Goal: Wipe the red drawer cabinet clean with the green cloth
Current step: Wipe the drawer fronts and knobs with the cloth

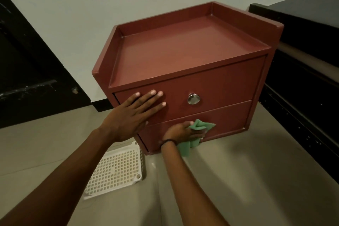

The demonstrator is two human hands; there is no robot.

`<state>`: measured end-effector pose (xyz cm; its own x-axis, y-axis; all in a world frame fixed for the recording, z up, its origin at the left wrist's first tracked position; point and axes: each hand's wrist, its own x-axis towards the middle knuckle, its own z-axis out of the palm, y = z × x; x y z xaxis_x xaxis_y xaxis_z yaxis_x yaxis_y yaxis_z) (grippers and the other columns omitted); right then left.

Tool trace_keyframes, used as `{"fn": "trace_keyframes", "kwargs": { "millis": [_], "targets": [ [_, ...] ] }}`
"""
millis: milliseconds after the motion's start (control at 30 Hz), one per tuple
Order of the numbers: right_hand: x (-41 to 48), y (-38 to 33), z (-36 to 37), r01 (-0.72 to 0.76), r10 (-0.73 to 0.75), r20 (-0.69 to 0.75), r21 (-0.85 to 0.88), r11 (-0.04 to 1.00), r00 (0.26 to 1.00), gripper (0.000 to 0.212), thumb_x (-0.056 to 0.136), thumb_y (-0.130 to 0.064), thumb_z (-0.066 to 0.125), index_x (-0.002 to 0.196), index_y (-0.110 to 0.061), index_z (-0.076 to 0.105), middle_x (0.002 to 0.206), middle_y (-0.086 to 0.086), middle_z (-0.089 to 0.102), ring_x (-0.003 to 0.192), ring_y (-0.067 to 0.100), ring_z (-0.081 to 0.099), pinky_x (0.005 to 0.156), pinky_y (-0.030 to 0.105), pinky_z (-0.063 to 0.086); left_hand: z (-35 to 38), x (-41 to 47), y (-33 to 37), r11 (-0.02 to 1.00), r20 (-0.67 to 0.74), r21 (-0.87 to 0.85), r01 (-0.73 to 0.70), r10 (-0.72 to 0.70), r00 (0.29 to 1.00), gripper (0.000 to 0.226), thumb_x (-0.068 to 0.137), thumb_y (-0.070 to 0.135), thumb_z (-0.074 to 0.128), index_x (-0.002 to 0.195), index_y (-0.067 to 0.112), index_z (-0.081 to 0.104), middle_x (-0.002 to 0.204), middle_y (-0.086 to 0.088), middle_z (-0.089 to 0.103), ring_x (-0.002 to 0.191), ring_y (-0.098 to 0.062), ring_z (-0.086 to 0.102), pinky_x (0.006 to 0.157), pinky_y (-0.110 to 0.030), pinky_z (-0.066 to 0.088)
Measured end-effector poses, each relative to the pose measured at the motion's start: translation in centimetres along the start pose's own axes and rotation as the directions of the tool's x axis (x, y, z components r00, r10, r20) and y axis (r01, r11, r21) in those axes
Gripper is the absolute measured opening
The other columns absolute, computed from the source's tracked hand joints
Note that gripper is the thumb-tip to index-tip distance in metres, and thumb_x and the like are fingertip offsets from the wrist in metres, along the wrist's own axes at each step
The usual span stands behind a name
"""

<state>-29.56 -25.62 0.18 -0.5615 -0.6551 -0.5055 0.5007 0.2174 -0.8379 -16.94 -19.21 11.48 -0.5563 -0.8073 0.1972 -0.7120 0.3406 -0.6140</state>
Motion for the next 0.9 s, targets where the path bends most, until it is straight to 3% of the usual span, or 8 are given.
{"fn": "trace_keyframes", "kwargs": {
  "millis": [67, 133, 300, 500, 633, 733, 800, 900],
  "targets": [
    [-2.9, 3.7, -1.2, 0.356, -0.311, 0.225, -0.195, 0.914, 0.923, 0.066, 0.104, -0.018, 0.041, 0.158, -0.007, 0.004, 0.164, 0.018, -0.019, 0.154, 0.031, -0.007, 0.124, 0.033, 0.002, 0.2, 0.1, 0.1, 1.0, -0.002, 0.007, 0.006, -0.006, 1.0, 0.075, 0.098, 0.035, 0.046, 0.163, 0.024, 0.01, 0.172, -0.005, 0.0, 0.158, -0.023, 0.0, 0.125, -0.04, -0.004],
    [-3.0, 6.2, -2.2, 0.492, -0.378, 0.392, -0.25, 0.834, 0.839, 0.07, 0.104, -0.016, 0.04, 0.157, -0.015, -0.005, 0.162, 0.009, -0.03, 0.153, 0.023, -0.014, 0.124, 0.03, 0.004, 0.6, 0.2, 0.3, 1.0, -0.006, 0.018, 0.013, -0.012, 1.0, 0.075, 0.097, 0.036, 0.045, 0.163, 0.024, 0.011, 0.172, -0.005, 0.001, 0.158, -0.023, 0.001, 0.125, -0.04, -0.004],
    [-2.4, 5.6, -2.8, 0.371, -0.28, 0.402, -0.168, 0.913, 0.872, 0.067, 0.106, -0.023, 0.037, 0.158, -0.017, -0.004, 0.161, -0.005, -0.032, 0.154, 0.014, -0.009, 0.125, 0.035, 0.015, 1.2, 0.1, 0.3, 0.999, -0.031, 0.028, 0.018, -0.017, 0.999, 0.072, 0.099, 0.037, 0.041, 0.163, 0.024, 0.012, 0.172, -0.005, 0.003, 0.158, -0.023, 0.003, 0.125, -0.041, -0.003],
    [-6.3, 3.9, -1.1, 0.291, -0.181, 0.506, -0.148, 0.945, 0.843, 0.071, 0.106, -0.027, 0.038, 0.153, -0.02, -0.015, 0.16, 0.003, -0.028, 0.153, 0.026, -0.015, 0.126, 0.04, -0.004, 1.2, 0.2, 0.6, 0.999, -0.039, 0.002, 0.044, -0.044, 0.998, 0.064, 0.103, 0.04, 0.033, 0.163, 0.025, 0.014, 0.172, -0.004, 0.005, 0.158, -0.022, 0.005, 0.125, -0.04, -0.002],
    [-3.8, 1.0, 0.2, 0.267, -0.188, 0.367, -0.177, 0.947, 0.911, 0.071, 0.105, -0.023, 0.039, 0.155, -0.005, -0.007, 0.163, 0.02, -0.015, 0.153, 0.033, -0.011, 0.125, 0.042, -0.004, 1.0, 0.2, 0.3, 0.999, -0.033, 0.007, 0.034, -0.033, 0.999, 0.066, 0.102, 0.039, 0.036, 0.163, 0.026, 0.014, 0.172, -0.003, 0.004, 0.158, -0.021, 0.005, 0.125, -0.039, -0.003],
    [-2.9, 0.4, 0.6, 0.214, -0.164, 0.279, -0.158, 0.964, 0.946, 0.069, 0.105, -0.023, 0.039, 0.156, -0.008, -0.004, 0.165, 0.016, -0.013, 0.154, 0.031, -0.01, 0.125, 0.043, -0.002, 0.6, 0.1, 0.3, 1.0, -0.024, 0.012, 0.023, -0.023, 0.999, 0.066, 0.102, 0.039, 0.036, 0.163, 0.025, 0.013, 0.172, -0.003, 0.003, 0.158, -0.021, 0.003, 0.126, -0.039, -0.003],
    [-4.7, 2.9, -0.9, 0.349, -0.269, 0.361, -0.176, 0.921, 0.893, 0.069, 0.105, -0.021, 0.04, 0.156, -0.01, -0.005, 0.165, 0.011, -0.013, 0.154, 0.027, -0.007, 0.126, 0.041, 0.002, 0.5, 0.1, 0.3, 1.0, -0.018, 0.004, 0.028, -0.028, 0.999, 0.066, 0.103, 0.039, 0.036, 0.163, 0.025, 0.012, 0.172, -0.003, 0.002, 0.158, -0.021, 0.002, 0.126, -0.04, -0.003],
    [-7.0, 7.8, -4.1, 0.517, -0.343, 0.587, -0.152, 0.843, 0.733, 0.07, 0.105, -0.019, 0.041, 0.152, -0.018, -0.01, 0.162, -0.002, -0.02, 0.153, 0.016, -0.013, 0.126, 0.044, 0.007, 0.7, 0.0, 0.5, 1.0, -0.013, -0.003, 0.027, -0.027, 1.0, 0.067, 0.104, 0.039, 0.038, 0.163, 0.025, 0.011, 0.172, -0.004, 0.002, 0.158, -0.022, 0.002, 0.126, -0.041, -0.001]
  ]
}}
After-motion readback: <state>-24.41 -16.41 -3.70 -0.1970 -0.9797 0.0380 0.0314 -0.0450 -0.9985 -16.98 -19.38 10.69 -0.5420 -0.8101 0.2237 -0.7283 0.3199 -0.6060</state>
